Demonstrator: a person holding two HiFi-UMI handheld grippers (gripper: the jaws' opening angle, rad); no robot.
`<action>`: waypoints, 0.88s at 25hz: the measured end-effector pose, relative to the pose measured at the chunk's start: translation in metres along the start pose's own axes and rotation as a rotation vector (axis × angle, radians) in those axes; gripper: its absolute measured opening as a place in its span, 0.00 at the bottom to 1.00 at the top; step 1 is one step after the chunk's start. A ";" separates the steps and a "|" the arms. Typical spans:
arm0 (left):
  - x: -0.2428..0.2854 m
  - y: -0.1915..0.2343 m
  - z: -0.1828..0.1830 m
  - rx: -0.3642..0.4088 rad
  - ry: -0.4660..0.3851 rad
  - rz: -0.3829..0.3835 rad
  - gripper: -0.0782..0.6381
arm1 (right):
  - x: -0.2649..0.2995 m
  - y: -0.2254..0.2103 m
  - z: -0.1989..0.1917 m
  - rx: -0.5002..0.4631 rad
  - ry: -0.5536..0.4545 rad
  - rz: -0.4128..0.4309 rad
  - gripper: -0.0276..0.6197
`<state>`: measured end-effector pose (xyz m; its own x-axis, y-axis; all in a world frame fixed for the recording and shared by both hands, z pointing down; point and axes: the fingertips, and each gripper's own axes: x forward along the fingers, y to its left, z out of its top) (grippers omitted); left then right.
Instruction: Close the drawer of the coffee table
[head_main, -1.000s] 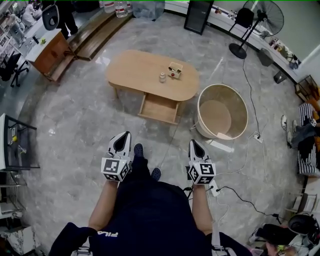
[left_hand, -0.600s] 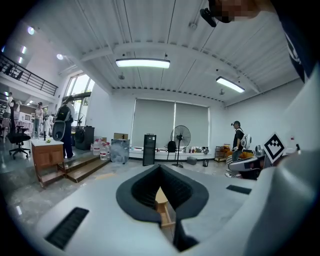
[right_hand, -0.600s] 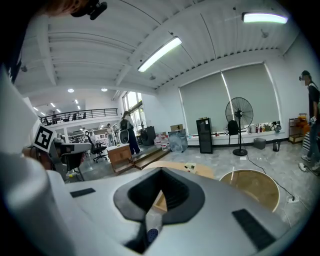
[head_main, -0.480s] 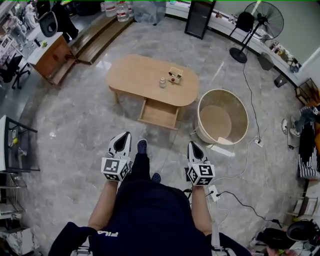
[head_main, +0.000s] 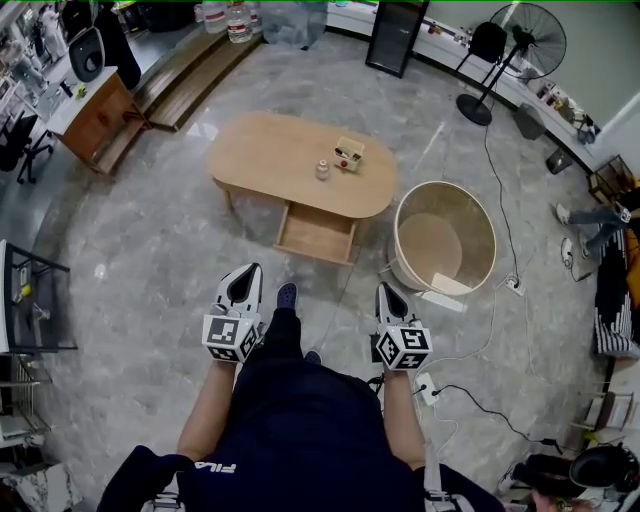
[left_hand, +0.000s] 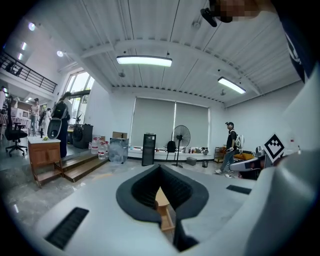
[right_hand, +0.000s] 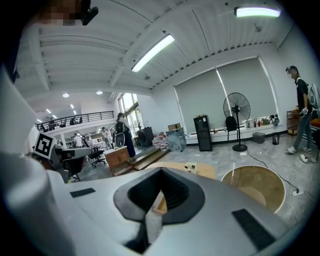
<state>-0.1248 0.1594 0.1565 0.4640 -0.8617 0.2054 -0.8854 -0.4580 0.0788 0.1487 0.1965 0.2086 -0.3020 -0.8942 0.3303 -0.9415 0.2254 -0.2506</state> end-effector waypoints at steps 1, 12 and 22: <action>0.006 0.005 0.000 -0.005 -0.001 -0.001 0.14 | 0.007 0.000 0.002 0.000 0.001 -0.002 0.08; 0.114 0.082 0.008 -0.023 0.026 -0.082 0.14 | 0.113 -0.007 0.033 0.033 0.008 -0.072 0.08; 0.202 0.128 0.034 -0.005 0.031 -0.178 0.14 | 0.184 -0.022 0.079 0.009 -0.022 -0.170 0.08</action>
<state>-0.1437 -0.0804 0.1745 0.6128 -0.7596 0.2180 -0.7893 -0.6020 0.1213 0.1258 -0.0038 0.2029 -0.1353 -0.9274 0.3488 -0.9772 0.0669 -0.2014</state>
